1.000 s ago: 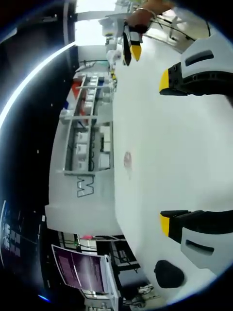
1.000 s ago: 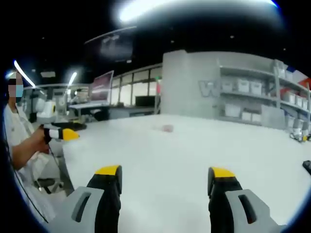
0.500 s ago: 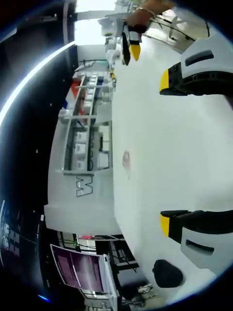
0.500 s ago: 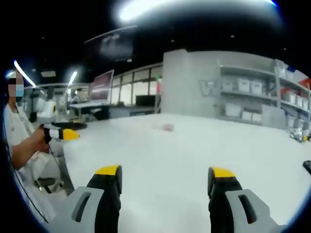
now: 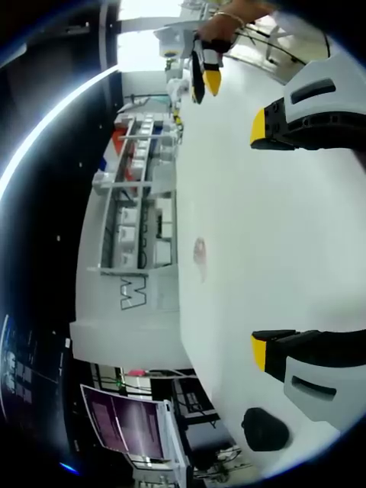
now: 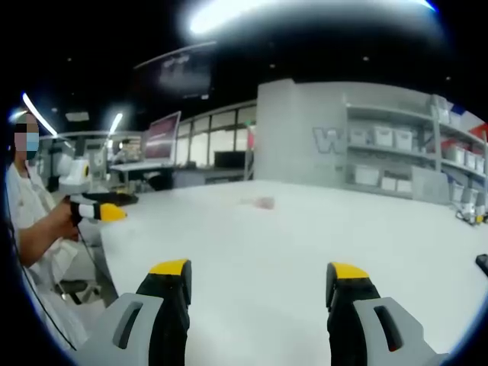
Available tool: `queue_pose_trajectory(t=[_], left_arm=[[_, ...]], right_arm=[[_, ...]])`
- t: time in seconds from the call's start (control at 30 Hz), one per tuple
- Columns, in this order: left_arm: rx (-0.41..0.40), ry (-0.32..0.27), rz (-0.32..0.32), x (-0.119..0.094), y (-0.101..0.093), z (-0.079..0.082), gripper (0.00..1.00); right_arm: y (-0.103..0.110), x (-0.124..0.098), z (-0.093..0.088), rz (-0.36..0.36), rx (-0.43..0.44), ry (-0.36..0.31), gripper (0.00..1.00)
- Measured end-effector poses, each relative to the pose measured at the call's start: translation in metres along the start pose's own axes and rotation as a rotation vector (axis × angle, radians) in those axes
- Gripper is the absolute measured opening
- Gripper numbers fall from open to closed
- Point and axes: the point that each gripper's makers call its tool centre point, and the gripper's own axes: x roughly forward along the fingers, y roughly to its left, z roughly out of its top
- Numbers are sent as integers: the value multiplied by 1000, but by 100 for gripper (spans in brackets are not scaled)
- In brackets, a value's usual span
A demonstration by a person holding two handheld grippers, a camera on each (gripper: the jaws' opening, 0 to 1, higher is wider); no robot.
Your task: Open the resealable bag by pulling the two sides of the seal apart until the entire bag opening is separated and visibly accessible.
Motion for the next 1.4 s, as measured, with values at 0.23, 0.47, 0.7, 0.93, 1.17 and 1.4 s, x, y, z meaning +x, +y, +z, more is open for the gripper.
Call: queue_pose_trajectory(t=[0.23, 0.47, 0.7, 0.93, 1.17, 1.4], left_arm=[[-1, 0, -5, 3, -2, 3, 96], [-4, 3, -15, 9, -3, 4, 96], [-14, 8, -25, 14, -4, 4, 96], [-17, -4, -38, 17, -6, 10, 96], [-19, 5, -50, 18, -7, 8, 95], [-20, 0, -58, 18, -8, 9, 95]], right_arm=[[1, 1, 2, 5, 2, -6, 72], [0, 3, 0, 10, 15, -6, 72], [-7, 5, -2, 1, 38, -5, 72], [-10, 7, 3, -5, 36, -6, 72], [-7, 8, 1, -12, 32, 3, 71], [-4, 10, -1, -24, 6, 14, 70]])
